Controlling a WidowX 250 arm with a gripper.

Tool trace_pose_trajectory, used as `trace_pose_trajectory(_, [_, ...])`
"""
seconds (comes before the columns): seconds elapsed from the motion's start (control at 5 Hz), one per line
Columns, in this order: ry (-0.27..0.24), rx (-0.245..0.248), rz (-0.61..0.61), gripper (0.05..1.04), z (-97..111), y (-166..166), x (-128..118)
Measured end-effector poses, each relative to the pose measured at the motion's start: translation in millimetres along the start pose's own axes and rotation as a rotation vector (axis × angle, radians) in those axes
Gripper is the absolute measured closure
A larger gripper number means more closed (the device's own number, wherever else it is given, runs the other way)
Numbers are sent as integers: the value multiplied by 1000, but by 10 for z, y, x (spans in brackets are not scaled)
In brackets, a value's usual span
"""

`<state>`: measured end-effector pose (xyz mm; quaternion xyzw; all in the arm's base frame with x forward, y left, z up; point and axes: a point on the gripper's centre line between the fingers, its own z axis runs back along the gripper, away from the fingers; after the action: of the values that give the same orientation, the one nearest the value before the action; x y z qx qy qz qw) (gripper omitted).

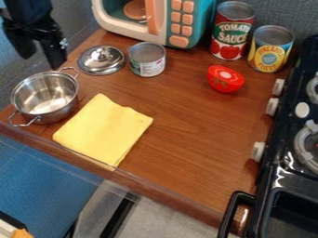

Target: Move the yellow cloth beside the silver pot to the bottom right corner of the table

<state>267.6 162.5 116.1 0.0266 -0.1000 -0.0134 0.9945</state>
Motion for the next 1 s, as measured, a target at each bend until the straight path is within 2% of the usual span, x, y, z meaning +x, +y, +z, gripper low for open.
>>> trace_pose_trajectory(0.2, [25, -47, -71, 82, -137, -345, -95])
trace_pose_trajectory(0.4, [56, -67, -98, 83, -318, -573, -222])
trace_pose_trajectory(0.6, [54, -44, -116, 83, -451, -729, -265])
trace_pose_trajectory(1.0, [61, -1, -88, 83, -705, -789, -279])
